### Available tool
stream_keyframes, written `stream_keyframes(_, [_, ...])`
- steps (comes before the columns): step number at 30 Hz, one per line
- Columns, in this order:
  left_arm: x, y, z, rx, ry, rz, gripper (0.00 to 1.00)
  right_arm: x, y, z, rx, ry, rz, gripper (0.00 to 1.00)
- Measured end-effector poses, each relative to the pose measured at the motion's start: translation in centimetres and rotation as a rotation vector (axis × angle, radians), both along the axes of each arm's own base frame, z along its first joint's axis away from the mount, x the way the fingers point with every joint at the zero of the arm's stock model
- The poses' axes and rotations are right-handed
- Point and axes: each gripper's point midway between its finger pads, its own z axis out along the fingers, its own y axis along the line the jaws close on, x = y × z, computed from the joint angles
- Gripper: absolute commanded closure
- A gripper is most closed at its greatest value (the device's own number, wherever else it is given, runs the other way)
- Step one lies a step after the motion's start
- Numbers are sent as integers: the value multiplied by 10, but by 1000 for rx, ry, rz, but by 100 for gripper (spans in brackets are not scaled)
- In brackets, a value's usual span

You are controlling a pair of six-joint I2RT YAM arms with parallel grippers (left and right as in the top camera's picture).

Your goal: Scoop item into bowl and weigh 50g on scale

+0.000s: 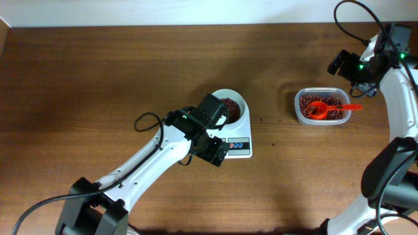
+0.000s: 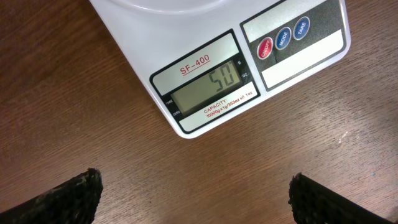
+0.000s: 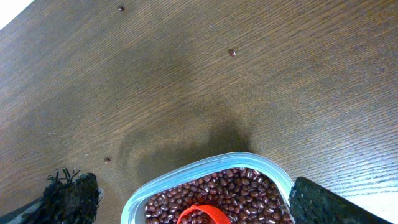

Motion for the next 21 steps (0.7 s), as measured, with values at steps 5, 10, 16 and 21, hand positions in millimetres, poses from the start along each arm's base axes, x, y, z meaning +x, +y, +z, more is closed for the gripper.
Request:
stream_keyframes(5, [0, 0, 0, 0, 0, 0, 1, 0, 0, 0, 0, 0, 0, 1])
stream_keyframes(10, [-4, -6, 0, -34, 23, -8, 1, 0, 0, 0, 0, 0, 0, 1])
stream_keyframes(16, [-4, -7, 1, -38, 23, -9, 1, 0, 0, 0, 0, 0, 0, 1])
stream_keyframes(21, [-4, -7, 1, -38, 23, -9, 1, 0, 0, 0, 0, 0, 0, 1])
